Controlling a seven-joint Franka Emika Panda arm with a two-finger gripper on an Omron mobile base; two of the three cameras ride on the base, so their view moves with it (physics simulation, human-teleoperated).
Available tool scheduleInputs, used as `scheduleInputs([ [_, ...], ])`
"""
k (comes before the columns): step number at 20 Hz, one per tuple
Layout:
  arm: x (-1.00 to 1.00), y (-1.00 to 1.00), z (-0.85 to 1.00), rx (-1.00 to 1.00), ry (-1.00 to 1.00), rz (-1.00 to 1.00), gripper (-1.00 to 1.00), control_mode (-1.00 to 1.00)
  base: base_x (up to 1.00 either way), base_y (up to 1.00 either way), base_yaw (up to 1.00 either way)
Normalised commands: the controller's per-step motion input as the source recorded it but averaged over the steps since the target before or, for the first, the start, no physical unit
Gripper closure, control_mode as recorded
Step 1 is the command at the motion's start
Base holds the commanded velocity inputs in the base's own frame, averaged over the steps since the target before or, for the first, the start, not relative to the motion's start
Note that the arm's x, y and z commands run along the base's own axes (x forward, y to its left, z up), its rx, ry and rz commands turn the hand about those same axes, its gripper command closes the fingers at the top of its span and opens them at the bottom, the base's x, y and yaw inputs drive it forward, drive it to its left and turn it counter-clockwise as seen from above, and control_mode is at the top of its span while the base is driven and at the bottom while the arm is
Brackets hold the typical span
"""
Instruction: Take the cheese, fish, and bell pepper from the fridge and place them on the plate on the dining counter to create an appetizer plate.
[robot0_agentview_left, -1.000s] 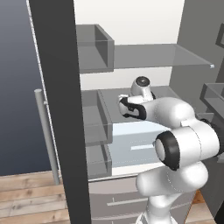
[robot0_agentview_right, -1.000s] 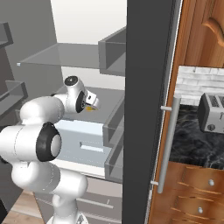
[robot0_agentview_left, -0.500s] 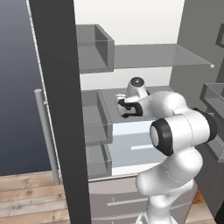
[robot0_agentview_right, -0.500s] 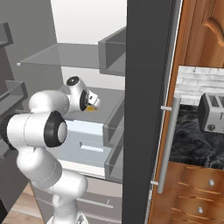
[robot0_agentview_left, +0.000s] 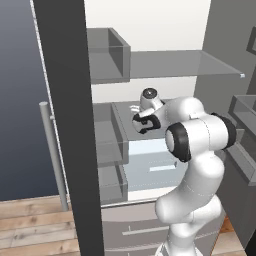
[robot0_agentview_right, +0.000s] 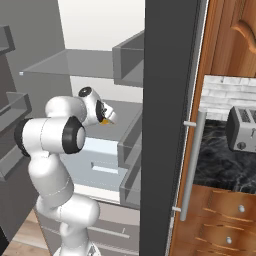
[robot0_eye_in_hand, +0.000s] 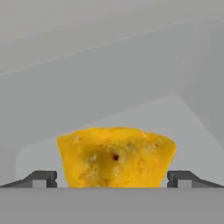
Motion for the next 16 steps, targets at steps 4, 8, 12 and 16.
scheduleInputs([
  [4, 0.27, -0.02, -0.46, 0.00, 0.00, -0.08, 1.00, -1.00, 0.00, 0.00, 0.00],
  [8, -0.04, -0.23, -0.57, 0.00, 0.00, -0.11, 1.00, -1.00, 0.00, 0.00, 0.00],
  [12, -0.60, -0.39, -0.17, 0.00, 0.00, -0.15, 1.00, -1.00, 0.00, 0.00, 0.00],
  [16, -1.00, -0.39, 0.11, 0.05, -0.10, -0.02, 1.00, -1.00, 0.00, 0.00, 0.00],
])
